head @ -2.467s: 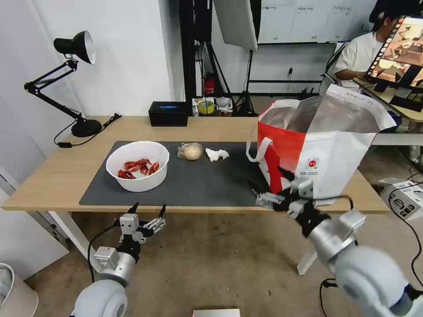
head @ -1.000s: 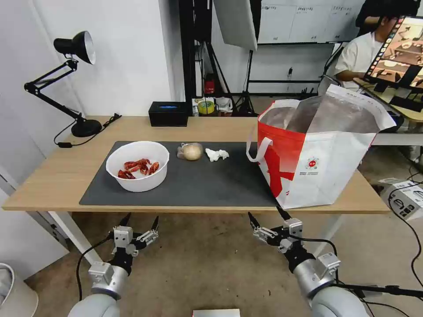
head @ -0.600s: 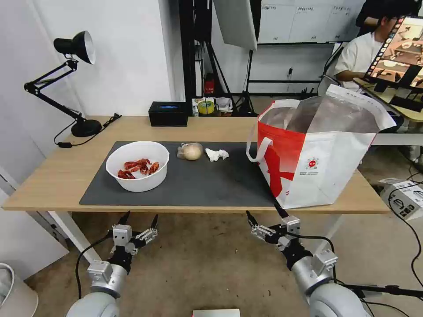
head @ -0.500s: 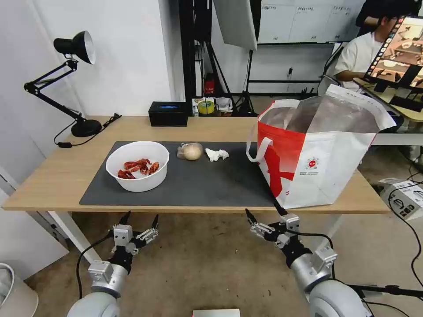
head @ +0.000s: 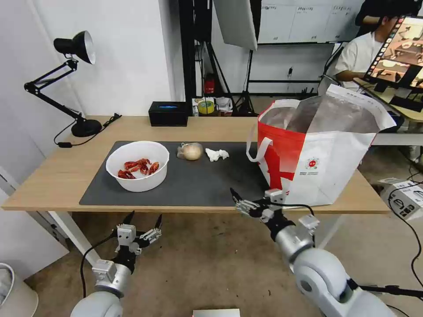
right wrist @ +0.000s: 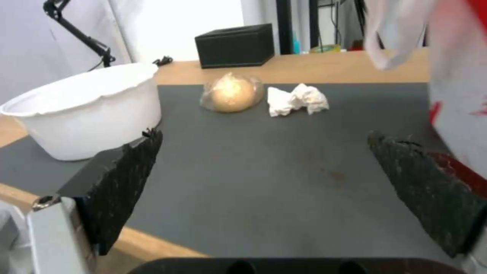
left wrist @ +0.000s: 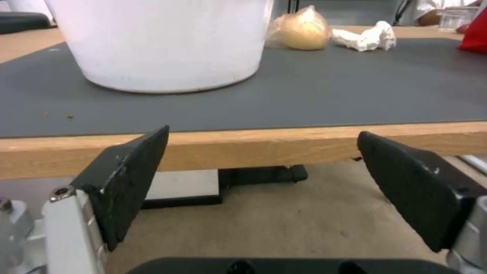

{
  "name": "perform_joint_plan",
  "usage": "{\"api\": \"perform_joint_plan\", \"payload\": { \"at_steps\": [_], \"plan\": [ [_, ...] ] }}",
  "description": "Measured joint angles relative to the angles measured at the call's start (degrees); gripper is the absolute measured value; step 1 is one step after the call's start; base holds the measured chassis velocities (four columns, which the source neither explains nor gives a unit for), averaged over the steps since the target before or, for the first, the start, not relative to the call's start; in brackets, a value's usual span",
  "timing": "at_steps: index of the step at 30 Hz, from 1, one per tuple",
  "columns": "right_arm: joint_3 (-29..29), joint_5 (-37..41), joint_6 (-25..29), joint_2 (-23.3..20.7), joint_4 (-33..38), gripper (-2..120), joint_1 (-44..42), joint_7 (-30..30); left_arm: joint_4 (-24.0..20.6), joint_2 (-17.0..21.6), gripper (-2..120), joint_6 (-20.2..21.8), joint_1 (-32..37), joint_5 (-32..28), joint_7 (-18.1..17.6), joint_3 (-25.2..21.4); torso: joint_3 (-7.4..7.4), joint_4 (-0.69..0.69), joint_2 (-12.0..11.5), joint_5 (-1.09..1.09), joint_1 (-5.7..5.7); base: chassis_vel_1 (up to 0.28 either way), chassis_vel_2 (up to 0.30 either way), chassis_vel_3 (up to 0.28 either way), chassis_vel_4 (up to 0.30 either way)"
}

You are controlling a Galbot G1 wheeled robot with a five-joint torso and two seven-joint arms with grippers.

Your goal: Pick up the trash from the table and place it into the takeout bag.

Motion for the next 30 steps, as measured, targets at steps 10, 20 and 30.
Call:
{"api": "perform_joint_plan", "payload": {
  "at_steps": [10, 20, 30],
  "plan": [
    [-7.86, 5.12, -5.35, 2.69, -9.03, 100, 16.17, 7.49, 0.34, -0.52, 100, 0.15, 0.00, -0.04, -0.18, -0.37, 0.00, 0.01, 0.00, -0.01, 0.00, 0.000, 0.000, 0.000, 0.000],
    [-12.58, 5.17, -8.48, 10.38, -18.06, 100, 23.43, 13.67, 0.25, -0.77, 100, 1.00, 1.25, -0.03, -0.29, -0.55, 0.00, 0.01, 0.00, 0.00, 0.00, 0.000, 0.000, 0.000, 0.000],
    [-16.47, 4.34, -11.03, 18.46, -31.77, 100, 35.05, 20.25, -0.74, -0.70, 100, 1.24, 3.26, -0.19, -0.51, -2.08, 0.00, 0.00, 0.00, -0.02, 0.00, 0.000, 0.000, 0.000, 0.000]
  ]
}}
